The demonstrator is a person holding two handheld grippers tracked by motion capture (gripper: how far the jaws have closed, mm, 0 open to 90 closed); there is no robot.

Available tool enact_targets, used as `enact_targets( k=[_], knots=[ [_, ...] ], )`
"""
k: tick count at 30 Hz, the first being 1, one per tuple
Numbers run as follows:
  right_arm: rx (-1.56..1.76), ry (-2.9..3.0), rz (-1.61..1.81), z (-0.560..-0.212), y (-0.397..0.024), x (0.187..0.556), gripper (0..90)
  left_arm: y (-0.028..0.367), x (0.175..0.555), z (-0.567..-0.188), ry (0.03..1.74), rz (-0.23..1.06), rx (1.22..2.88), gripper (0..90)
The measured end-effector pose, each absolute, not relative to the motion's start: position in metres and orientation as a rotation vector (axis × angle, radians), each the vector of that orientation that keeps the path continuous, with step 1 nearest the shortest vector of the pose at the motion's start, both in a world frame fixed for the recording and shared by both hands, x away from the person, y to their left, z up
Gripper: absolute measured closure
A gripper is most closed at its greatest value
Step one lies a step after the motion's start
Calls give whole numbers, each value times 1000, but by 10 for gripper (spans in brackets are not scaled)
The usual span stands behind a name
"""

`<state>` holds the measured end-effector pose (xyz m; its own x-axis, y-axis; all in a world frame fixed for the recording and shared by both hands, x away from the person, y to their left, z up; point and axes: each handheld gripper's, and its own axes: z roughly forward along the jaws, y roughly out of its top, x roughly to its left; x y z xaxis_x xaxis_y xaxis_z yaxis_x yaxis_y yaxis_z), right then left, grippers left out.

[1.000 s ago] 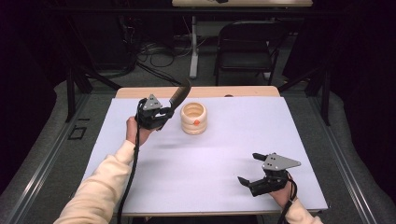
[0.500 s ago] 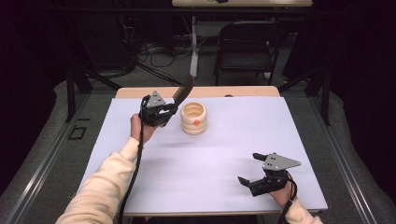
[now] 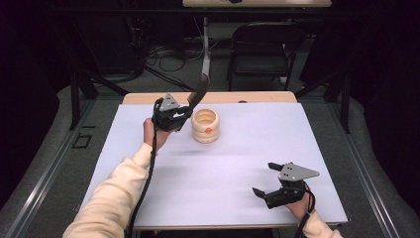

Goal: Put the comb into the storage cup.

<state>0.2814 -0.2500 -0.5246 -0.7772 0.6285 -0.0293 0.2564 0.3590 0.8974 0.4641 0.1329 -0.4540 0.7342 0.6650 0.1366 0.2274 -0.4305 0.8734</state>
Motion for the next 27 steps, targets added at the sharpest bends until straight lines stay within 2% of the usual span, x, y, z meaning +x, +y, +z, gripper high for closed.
enact_targets(
  k=[27],
  knots=[
    [776,2260,1398,-525,-251,281,0,123,472,-450,699,584,1926,722]
  ],
)
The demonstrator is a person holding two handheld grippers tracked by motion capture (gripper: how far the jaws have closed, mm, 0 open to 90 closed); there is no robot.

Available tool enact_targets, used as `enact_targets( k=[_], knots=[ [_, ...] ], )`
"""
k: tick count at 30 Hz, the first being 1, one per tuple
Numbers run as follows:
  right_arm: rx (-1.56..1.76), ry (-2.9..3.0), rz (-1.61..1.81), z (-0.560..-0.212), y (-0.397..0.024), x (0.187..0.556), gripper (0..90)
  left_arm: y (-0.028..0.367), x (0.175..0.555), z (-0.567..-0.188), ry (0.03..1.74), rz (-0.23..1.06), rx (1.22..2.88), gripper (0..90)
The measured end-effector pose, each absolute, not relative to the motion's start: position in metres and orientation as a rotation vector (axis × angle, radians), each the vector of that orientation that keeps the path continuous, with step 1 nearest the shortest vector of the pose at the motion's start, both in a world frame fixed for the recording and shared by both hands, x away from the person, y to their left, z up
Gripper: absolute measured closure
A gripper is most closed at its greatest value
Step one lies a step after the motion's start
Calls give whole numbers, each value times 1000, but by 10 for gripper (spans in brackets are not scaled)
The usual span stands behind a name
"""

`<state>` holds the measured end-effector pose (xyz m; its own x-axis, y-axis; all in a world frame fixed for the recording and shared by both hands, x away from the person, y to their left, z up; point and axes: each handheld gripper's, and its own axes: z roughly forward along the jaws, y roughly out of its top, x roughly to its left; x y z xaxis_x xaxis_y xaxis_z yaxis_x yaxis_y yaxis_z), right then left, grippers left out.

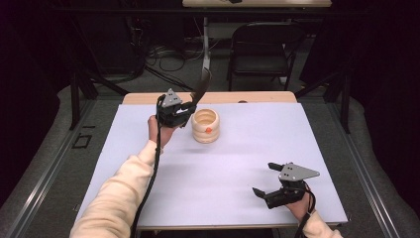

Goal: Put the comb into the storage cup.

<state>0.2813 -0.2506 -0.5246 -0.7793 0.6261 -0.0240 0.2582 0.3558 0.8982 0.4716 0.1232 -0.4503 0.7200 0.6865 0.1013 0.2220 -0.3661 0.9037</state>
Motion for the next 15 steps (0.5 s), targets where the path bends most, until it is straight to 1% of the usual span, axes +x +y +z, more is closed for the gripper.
enact_targets(
  k=[15],
  knots=[
    [783,2263,1399,-525,-251,282,0,117,474,-444,692,584,1902,722]
  ],
)
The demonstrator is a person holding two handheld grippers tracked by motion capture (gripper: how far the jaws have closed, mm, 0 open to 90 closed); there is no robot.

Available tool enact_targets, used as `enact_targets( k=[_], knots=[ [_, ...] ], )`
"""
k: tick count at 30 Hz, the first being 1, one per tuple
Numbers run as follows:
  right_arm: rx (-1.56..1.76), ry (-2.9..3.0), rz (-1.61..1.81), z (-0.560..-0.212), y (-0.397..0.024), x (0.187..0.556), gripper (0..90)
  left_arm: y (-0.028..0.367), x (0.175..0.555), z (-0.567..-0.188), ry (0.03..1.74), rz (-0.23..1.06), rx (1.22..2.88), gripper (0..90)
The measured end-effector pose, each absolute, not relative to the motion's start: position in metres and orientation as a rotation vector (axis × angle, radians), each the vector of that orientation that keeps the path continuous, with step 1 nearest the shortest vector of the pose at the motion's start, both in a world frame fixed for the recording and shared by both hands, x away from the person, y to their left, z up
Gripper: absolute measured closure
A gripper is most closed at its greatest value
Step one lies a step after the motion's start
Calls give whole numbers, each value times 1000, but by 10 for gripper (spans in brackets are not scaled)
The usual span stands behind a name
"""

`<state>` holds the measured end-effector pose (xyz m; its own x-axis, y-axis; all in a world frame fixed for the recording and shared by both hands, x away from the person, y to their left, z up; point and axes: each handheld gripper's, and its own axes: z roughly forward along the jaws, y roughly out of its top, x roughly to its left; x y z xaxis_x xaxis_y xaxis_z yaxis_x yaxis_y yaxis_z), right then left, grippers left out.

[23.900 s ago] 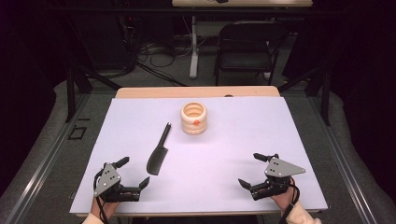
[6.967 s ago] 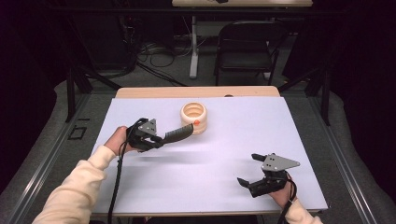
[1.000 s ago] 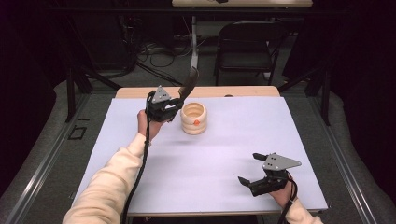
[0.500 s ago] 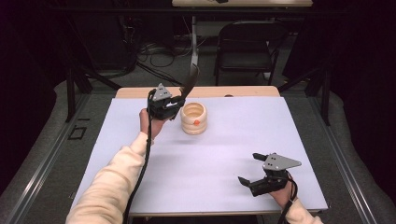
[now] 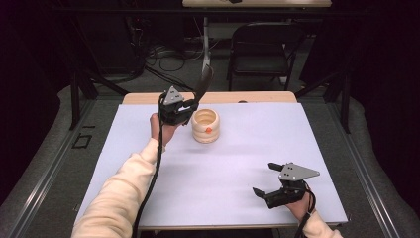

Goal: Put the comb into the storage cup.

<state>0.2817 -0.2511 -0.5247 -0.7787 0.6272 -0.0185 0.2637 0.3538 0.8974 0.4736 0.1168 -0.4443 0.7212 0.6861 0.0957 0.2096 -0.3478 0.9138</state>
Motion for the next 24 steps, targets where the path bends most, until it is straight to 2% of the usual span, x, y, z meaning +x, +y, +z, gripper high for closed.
enact_targets(
  k=[24],
  knots=[
    [779,2269,1391,-525,-251,282,0,104,481,-433,679,581,1861,722]
  ],
)
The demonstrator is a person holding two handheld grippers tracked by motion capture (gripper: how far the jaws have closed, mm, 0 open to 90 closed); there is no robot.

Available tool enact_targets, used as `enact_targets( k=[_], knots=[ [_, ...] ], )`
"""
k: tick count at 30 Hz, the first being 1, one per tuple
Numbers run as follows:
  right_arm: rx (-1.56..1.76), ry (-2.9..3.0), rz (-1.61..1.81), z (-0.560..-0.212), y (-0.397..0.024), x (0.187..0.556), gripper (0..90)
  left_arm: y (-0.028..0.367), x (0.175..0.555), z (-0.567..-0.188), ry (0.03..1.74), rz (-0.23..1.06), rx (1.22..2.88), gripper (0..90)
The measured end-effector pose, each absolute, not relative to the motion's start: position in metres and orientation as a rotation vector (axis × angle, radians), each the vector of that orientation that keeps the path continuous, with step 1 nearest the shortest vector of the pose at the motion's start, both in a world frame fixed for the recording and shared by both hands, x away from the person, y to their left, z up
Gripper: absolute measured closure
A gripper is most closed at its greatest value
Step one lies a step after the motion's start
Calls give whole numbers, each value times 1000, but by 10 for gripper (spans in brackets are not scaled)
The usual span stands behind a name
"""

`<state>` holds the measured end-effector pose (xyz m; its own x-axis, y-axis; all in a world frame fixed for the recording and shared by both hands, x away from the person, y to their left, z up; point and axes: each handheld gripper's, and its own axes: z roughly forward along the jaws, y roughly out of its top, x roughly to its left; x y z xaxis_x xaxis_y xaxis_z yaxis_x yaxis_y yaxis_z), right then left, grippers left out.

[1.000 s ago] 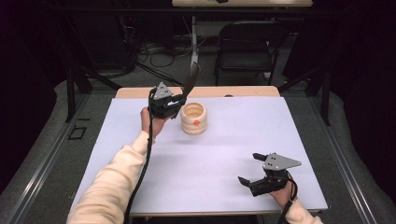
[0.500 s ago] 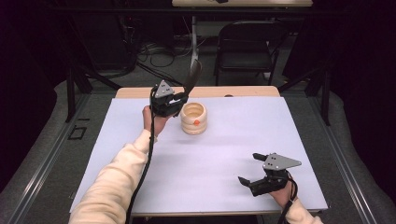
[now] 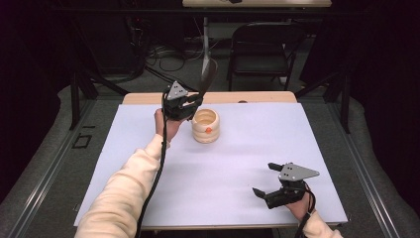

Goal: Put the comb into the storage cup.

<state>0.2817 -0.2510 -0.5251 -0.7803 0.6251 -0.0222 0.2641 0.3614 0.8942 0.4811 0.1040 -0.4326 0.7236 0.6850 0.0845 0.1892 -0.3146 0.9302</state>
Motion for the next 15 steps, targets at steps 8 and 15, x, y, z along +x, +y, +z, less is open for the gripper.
enact_targets(
  k=[8,15],
  knots=[
    [777,2269,1390,-525,-251,282,0,100,484,-430,679,577,1835,722],
    [778,2270,1391,-525,-251,282,0,94,487,-432,675,565,1824,722]
  ],
)
